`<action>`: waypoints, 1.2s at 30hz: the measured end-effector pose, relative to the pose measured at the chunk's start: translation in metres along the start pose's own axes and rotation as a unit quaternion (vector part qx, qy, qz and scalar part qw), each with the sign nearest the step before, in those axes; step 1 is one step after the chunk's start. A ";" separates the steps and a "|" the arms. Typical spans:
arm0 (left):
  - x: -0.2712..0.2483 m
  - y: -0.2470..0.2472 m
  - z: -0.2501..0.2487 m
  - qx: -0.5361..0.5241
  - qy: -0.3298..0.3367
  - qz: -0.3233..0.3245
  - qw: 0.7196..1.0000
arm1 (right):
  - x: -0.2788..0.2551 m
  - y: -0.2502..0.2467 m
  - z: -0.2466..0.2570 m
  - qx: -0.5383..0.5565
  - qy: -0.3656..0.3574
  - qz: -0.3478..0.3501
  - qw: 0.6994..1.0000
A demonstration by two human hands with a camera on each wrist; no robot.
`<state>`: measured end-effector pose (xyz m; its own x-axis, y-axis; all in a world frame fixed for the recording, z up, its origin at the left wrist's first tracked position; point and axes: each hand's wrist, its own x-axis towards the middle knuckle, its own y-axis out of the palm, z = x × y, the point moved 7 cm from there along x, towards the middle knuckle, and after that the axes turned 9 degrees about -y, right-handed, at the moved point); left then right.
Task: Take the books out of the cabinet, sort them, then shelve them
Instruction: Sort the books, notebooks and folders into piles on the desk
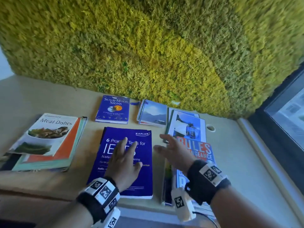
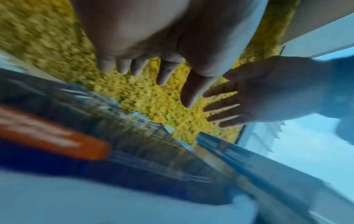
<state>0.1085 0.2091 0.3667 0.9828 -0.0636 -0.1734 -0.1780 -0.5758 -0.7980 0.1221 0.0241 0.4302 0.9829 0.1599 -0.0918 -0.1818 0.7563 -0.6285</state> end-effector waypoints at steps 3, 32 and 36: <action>-0.010 0.035 -0.062 -0.044 0.063 0.081 0.994 | -0.017 -0.059 -0.030 0.037 0.014 -0.046 0.998; -0.039 0.034 -0.135 -0.394 0.000 0.045 0.918 | -0.104 -0.057 -0.153 0.553 0.037 -0.132 0.821; -0.035 -0.028 -0.098 -0.416 0.002 0.034 0.909 | -0.071 -0.038 -0.085 0.524 -0.005 -0.105 0.845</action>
<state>0.0836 0.1473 0.4514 0.9714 -0.1243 -0.2022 -0.1417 -0.9872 -0.0737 0.0616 -0.0698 0.3947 0.9975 -0.0462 -0.0532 0.0637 0.9144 0.3997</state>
